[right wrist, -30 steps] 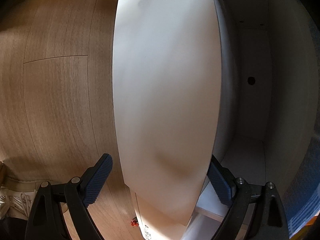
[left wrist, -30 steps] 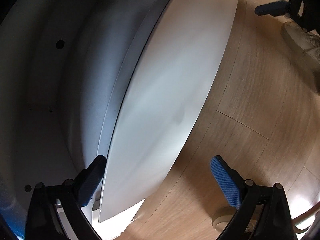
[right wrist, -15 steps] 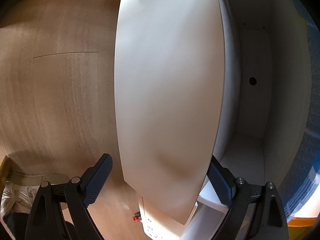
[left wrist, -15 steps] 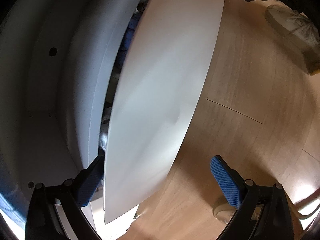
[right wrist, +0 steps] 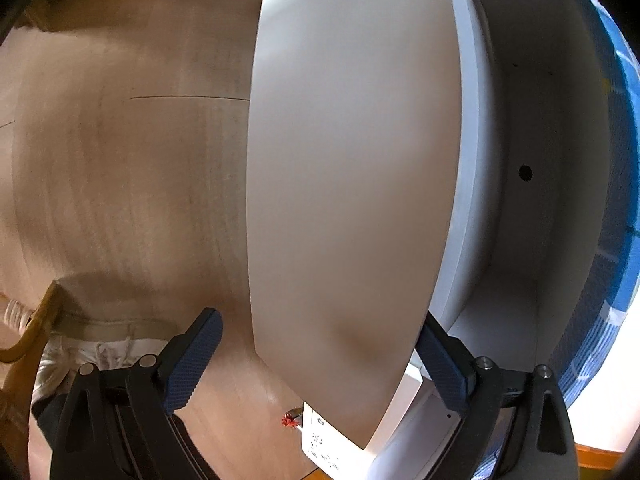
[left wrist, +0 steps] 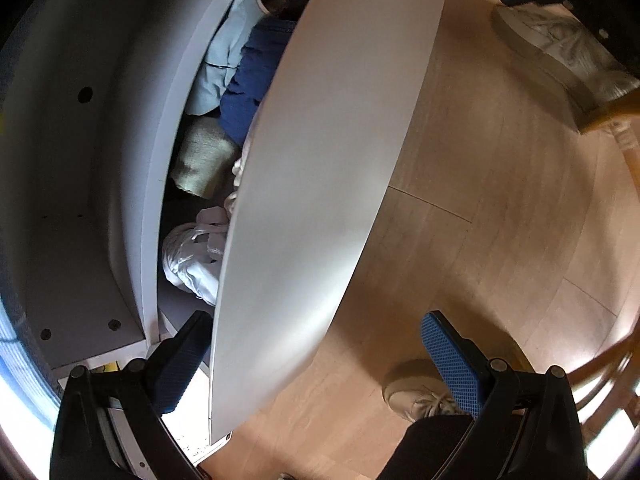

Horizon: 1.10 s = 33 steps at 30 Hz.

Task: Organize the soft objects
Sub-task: 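Lower both tools down past the bench edge toward the open cabinet shelf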

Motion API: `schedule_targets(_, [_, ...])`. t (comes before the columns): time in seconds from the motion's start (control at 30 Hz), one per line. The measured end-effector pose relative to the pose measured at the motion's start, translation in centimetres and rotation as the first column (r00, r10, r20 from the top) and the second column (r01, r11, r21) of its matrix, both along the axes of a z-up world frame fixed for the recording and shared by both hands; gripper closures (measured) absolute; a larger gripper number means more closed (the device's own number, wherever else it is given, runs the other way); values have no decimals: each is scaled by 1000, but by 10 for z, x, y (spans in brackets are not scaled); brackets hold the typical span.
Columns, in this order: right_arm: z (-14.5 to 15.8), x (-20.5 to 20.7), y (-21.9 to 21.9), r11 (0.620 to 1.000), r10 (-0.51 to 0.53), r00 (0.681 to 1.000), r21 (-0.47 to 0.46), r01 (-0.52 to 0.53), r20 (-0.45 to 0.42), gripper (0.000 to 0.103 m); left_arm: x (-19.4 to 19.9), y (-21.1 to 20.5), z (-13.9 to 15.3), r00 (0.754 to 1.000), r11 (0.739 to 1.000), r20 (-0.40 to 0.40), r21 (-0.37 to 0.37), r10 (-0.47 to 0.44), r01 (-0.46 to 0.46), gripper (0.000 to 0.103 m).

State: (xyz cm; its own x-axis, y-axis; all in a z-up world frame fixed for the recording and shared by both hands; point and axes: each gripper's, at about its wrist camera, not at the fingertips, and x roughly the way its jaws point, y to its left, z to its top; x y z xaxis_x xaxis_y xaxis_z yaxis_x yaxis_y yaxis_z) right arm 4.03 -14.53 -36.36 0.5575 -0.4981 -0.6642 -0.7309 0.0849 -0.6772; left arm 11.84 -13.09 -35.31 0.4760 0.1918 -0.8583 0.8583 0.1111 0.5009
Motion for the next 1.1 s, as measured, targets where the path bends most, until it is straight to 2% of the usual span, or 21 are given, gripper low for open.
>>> schedule_targets(0.3, [9, -12, 3, 1000, -8, 998, 29, 10, -59, 6, -13, 0, 12, 999, 1000, -29, 11, 23, -23, 0])
schedule_targets(0.57, [7, -32, 3, 999, 38, 994, 17, -36, -103, 6, -32, 5, 13, 998, 998, -64, 56, -6, 9, 0])
schedule_targets(0.8, [1, -43, 6, 998, 56, 989, 3, -56, -138, 6, -47, 15, 12, 994, 1000, -108, 20, 1, 1, 0])
schedule_targets(0.97, [-1, -56, 5, 998, 64, 984, 5, -64, -167, 7, -53, 18, 19, 984, 999, -174, -16, 26, -29, 0])
schedule_targets(1.1, [0, -51, 3, 1000, -8, 976, 20, 13, -219, 10, -64, 18, 18, 981, 1000, -192, 15, 0, 3, 0])
